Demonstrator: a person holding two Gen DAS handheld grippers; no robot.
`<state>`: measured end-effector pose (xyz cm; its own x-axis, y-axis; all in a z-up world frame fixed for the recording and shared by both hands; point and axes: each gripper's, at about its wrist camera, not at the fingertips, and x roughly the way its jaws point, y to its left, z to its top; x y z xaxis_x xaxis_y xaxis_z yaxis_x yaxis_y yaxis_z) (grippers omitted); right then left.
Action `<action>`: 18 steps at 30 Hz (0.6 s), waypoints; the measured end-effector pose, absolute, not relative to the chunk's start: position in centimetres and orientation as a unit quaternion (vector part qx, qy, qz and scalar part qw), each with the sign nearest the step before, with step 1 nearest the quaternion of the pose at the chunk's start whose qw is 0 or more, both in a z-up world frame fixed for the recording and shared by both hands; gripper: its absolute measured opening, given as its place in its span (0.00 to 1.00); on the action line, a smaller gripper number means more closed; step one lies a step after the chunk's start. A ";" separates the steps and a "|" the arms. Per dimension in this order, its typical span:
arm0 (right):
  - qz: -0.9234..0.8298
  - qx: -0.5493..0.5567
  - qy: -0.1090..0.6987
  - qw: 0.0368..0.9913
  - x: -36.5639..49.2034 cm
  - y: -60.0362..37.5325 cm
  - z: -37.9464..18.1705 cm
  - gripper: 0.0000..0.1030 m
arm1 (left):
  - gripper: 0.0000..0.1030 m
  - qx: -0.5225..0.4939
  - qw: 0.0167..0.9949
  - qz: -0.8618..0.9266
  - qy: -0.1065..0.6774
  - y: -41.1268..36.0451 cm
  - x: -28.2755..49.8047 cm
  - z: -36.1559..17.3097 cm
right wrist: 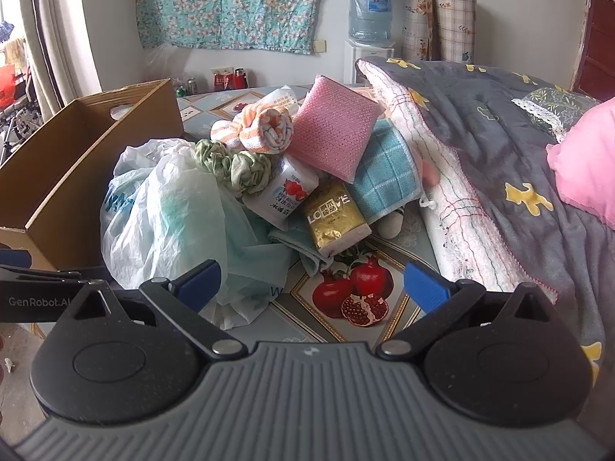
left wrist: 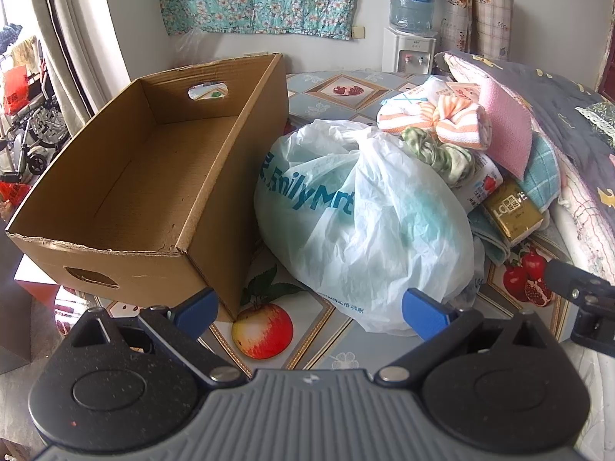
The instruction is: Organize soft objects
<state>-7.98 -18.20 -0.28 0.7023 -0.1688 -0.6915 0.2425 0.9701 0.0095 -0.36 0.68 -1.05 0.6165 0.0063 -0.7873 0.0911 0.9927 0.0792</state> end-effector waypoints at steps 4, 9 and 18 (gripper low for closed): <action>-0.112 0.050 0.369 0.921 -7.9 -18.2 -0.3 0.99 | 0.99 0.056 0.897 -0.020 0.438 0.7 -0.3 -1.1; -0.112 0.051 0.369 0.921 -7.9 -18.3 -0.3 0.99 | 0.99 0.057 0.897 -0.018 0.438 0.7 -0.2 -1.1; -0.112 0.051 0.369 0.921 -7.8 -18.3 -0.3 0.99 | 0.99 0.057 0.896 -0.014 0.440 0.8 0.0 -1.2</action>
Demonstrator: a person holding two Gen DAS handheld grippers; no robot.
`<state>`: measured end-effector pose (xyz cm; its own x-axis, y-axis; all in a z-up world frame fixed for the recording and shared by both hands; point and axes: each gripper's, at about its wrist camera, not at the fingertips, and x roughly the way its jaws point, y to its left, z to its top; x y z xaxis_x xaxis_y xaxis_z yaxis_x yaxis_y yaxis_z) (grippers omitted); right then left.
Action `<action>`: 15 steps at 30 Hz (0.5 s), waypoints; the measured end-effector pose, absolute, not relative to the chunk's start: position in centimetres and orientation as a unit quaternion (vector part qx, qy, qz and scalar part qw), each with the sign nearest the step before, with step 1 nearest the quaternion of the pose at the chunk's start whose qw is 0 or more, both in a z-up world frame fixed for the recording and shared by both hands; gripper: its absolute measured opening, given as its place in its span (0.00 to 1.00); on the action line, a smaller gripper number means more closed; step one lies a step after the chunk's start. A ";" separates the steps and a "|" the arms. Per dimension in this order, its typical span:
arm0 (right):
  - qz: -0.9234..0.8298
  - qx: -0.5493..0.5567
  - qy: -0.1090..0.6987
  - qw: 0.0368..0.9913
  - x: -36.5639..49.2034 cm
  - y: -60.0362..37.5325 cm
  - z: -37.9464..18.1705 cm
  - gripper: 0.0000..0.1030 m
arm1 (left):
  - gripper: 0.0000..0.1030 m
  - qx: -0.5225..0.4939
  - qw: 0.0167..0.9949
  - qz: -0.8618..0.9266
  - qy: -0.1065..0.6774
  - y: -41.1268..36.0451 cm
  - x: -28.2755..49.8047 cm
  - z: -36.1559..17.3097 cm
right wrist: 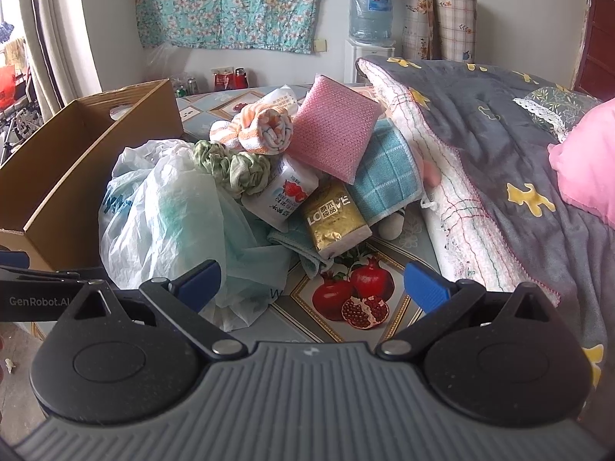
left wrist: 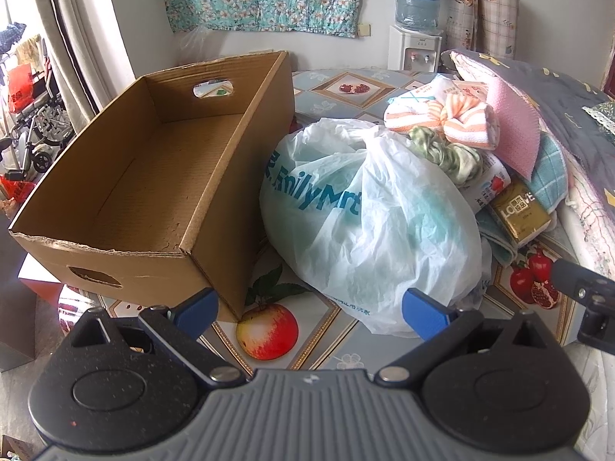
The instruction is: Organize soft objects
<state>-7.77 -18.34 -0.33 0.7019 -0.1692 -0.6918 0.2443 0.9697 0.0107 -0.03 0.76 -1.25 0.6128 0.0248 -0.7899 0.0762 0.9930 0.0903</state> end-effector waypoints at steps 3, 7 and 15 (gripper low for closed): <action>-0.112 0.051 0.369 0.921 -7.8 -18.3 -0.3 0.99 | 0.99 0.057 0.896 -0.014 0.440 0.8 0.0 -1.2; -0.112 0.050 0.369 0.921 -7.7 -18.3 -0.3 0.99 | 0.99 0.056 0.896 -0.013 0.440 0.9 0.1 -1.2; -0.112 0.050 0.369 0.921 -7.7 -18.3 -0.4 0.99 | 0.99 0.055 0.896 -0.012 0.441 1.1 0.2 -1.2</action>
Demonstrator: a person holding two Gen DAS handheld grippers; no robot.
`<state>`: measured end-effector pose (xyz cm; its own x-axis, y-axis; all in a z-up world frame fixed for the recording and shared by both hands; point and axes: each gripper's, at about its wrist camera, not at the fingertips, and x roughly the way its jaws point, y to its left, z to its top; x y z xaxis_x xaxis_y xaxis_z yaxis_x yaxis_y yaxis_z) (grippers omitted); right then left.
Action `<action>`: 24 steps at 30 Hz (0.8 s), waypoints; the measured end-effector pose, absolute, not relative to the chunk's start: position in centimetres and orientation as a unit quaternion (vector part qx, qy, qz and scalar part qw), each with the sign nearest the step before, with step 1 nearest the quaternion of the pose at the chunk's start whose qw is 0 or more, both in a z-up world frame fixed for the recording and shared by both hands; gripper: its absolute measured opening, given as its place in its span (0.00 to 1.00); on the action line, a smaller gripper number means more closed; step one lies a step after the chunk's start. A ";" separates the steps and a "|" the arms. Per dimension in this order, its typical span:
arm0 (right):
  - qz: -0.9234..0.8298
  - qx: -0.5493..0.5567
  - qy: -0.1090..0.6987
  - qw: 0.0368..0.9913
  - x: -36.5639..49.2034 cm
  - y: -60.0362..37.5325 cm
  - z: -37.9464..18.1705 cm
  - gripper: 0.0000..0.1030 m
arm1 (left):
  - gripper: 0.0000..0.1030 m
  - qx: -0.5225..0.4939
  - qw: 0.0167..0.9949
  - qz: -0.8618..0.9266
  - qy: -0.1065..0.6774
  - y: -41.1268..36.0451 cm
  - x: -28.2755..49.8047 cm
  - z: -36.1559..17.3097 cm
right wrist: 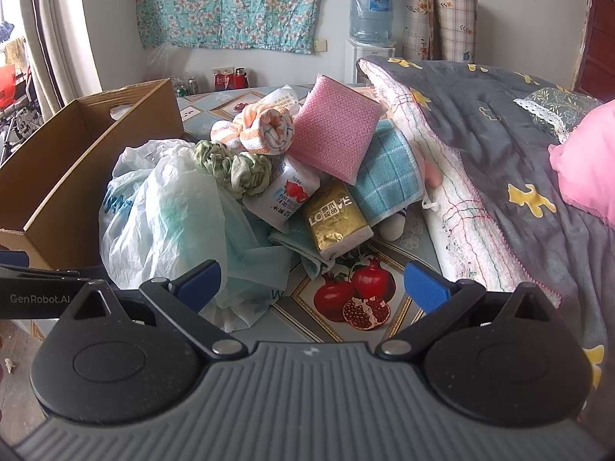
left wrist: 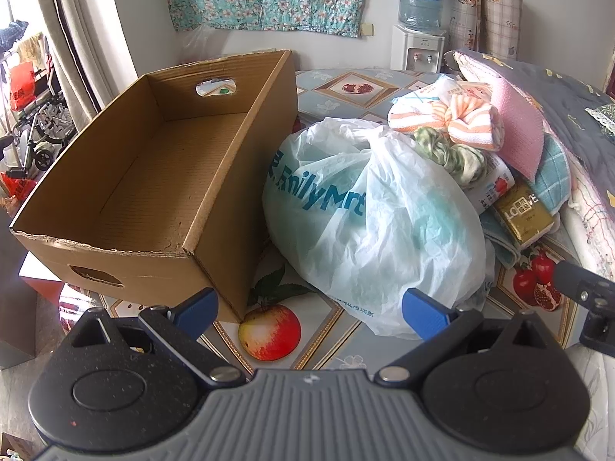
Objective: Organize soft objects
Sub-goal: 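Reach the right tool to the pink knitted pad and grasp it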
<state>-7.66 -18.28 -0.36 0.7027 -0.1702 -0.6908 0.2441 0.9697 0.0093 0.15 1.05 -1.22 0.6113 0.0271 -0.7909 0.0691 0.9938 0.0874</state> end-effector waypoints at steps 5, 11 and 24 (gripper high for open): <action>-0.113 0.051 0.369 0.921 -7.7 -18.3 -0.4 0.99 | 0.99 0.056 0.897 -0.013 0.438 1.1 0.2 -1.2; -0.106 0.075 0.358 0.925 -7.5 -19.5 -0.2 0.99 | 0.99 0.061 0.915 -0.054 0.396 0.9 0.0 0.0; -0.088 0.171 0.282 0.940 -2.2 -29.1 2.8 0.93 | 0.92 0.085 0.935 -0.220 0.264 -4.6 5.6 4.4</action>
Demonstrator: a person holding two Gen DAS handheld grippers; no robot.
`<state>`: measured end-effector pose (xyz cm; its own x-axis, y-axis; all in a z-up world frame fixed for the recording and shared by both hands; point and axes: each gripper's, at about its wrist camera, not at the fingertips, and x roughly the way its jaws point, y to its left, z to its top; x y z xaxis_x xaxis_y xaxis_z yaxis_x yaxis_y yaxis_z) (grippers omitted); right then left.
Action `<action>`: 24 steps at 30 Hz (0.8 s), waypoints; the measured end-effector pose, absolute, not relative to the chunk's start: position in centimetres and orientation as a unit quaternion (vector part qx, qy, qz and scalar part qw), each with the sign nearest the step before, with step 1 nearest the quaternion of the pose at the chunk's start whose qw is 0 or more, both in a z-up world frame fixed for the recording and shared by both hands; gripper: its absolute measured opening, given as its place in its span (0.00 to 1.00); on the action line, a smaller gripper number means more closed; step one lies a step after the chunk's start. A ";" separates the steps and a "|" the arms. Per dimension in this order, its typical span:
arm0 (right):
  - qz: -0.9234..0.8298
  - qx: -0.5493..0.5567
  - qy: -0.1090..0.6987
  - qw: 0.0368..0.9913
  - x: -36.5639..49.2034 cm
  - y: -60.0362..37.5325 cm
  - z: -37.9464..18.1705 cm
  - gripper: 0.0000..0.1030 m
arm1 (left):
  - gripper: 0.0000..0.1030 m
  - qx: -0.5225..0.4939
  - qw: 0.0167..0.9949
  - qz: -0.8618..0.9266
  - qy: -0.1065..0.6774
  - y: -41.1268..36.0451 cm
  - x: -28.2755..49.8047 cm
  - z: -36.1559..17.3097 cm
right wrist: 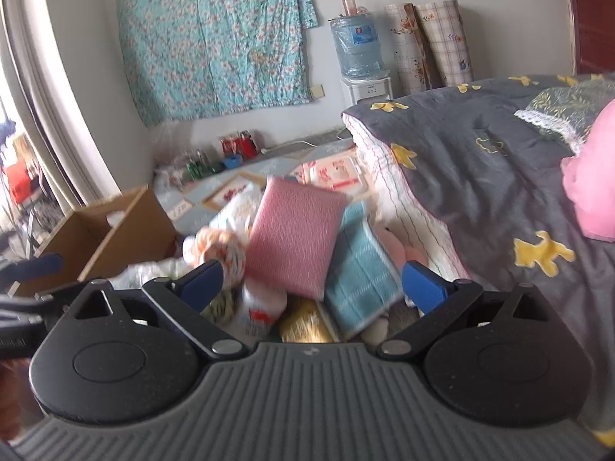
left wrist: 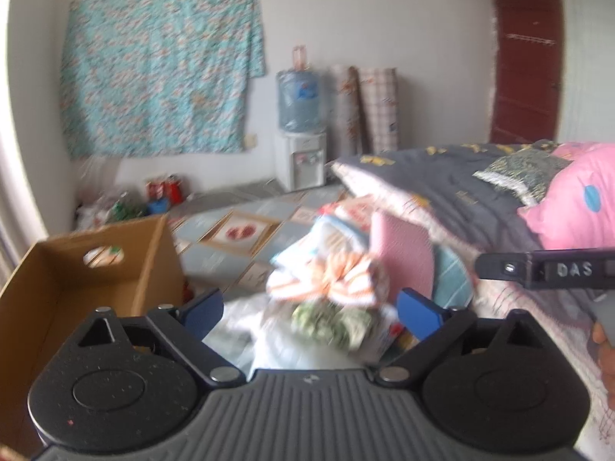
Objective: Organize soft objects
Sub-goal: 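Reach the right tool to the pink knitted pad and grasp it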
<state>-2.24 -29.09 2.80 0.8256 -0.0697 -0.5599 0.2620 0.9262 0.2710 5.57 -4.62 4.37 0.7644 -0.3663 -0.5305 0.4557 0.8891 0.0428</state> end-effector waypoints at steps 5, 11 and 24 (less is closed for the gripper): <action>-0.066 0.222 0.279 0.932 1.8 -33.2 2.2 0.73 | 0.60 0.081 0.917 -0.287 0.264 -8.0 9.7 3.6; -0.028 0.295 0.304 0.905 5.8 -36.5 -1.2 0.50 | 0.33 0.091 0.888 -0.321 0.317 -11.8 14.5 1.8; 0.013 0.355 0.320 0.878 9.9 -37.9 -5.5 0.48 | 0.34 0.092 0.850 -0.330 0.400 -14.6 19.9 -1.3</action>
<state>9.90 -37.94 -5.49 0.7948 0.2502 -0.5529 0.2040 0.7479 0.6317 19.85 -14.61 -1.27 0.4613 -0.4882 -0.7409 0.6352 0.7647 -0.1084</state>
